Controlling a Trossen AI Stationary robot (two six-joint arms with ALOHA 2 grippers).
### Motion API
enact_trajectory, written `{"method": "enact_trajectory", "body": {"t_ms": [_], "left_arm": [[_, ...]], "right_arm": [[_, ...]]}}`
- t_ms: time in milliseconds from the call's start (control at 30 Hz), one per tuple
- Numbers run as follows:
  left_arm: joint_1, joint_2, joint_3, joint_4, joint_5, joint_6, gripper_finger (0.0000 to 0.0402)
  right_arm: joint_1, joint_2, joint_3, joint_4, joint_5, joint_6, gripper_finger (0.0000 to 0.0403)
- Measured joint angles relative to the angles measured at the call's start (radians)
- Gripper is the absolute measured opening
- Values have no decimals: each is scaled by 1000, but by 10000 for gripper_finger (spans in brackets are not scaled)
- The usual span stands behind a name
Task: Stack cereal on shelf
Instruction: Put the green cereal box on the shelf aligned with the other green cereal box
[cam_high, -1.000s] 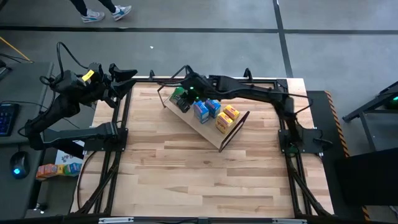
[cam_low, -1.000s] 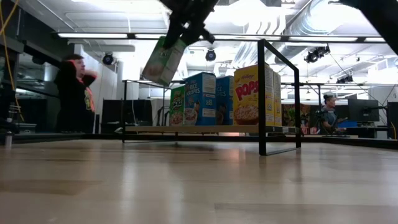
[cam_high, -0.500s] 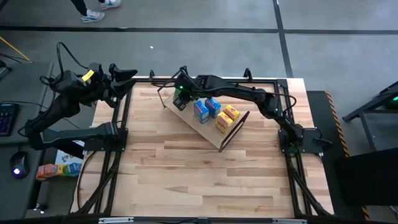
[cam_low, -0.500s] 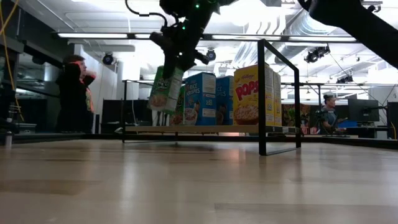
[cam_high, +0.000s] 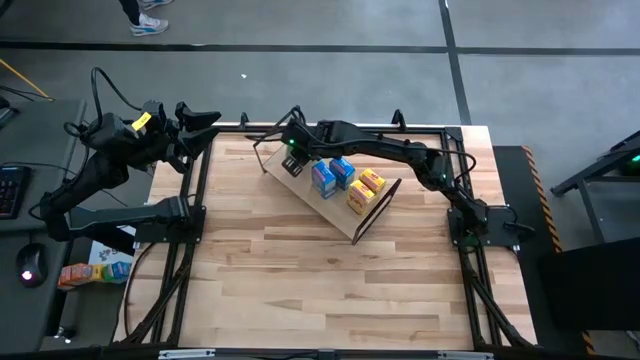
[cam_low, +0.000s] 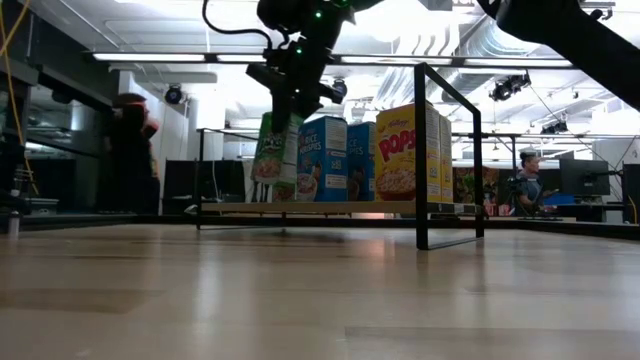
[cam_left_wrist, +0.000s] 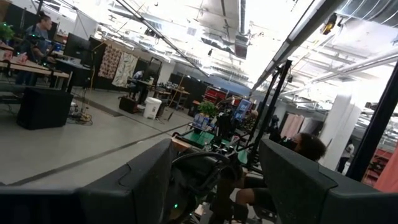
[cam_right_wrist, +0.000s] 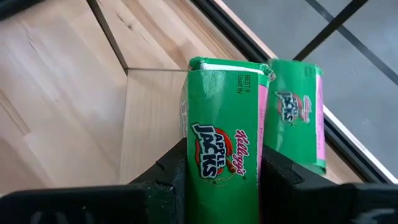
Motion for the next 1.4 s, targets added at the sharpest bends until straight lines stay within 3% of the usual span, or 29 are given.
{"method": "enact_trajectory", "body": {"t_ms": [500,700,1033,1400], "left_arm": [[0,0,0,0,0,0,232],[0,0,0,0,0,0,232],[0,0,0,0,0,-1,232],[0,0,0,0,0,0,232]], "right_arm": [[0,0,0,-65,32,3,113],[0,0,0,-13,-42,7,113],[-9,0,-9,-12,-35,72,113],[-13,10,-10,16,-78,14,113]]}}
